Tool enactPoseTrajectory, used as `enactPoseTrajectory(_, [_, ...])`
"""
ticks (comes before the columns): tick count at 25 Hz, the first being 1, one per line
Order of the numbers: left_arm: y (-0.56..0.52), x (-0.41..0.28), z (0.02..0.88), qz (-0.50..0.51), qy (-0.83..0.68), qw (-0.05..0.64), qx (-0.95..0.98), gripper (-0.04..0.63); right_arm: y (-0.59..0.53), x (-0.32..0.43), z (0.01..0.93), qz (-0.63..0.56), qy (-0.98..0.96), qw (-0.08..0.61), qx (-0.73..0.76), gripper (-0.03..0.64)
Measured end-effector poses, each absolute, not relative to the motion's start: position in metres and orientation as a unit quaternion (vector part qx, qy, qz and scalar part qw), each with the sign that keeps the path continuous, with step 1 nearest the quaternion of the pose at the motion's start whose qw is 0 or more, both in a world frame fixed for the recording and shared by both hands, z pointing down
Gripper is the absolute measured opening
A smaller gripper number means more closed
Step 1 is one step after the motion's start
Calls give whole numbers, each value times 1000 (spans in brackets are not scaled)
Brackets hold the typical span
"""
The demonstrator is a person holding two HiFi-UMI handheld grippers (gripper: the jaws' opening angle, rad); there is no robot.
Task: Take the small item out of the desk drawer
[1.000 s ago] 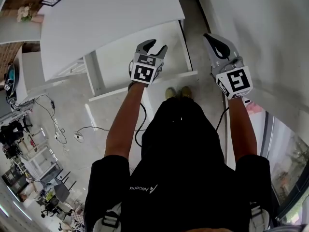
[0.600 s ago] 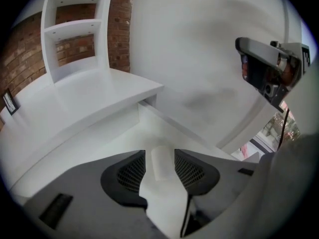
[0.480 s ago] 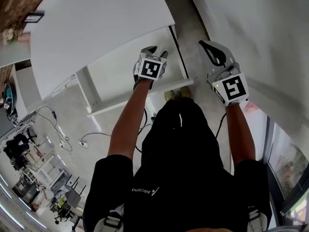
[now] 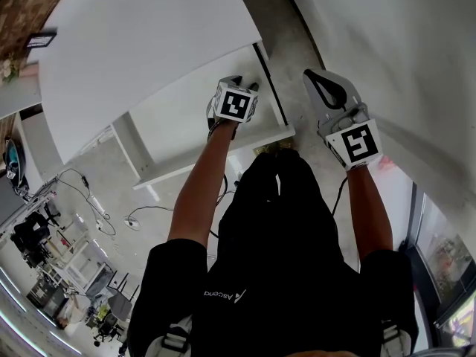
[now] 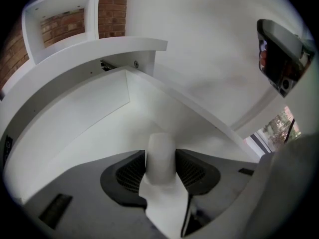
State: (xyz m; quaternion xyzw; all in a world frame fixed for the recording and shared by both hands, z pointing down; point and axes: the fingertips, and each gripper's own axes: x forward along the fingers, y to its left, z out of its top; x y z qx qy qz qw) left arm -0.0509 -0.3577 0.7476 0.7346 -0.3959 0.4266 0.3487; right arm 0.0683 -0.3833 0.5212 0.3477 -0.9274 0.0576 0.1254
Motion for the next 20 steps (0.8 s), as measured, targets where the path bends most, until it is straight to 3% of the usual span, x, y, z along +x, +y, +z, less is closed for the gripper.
enactPoseTrajectory(9, [-355, -52, 730, 413, -407, 341, 740, 181, -380, 67, 524, 60, -928, 119, 349, 0])
enactPoseTrajectory(20, [-350, -71, 615, 314, -456, 286, 782, 166, -367, 35, 473, 31, -939, 84, 332, 0])
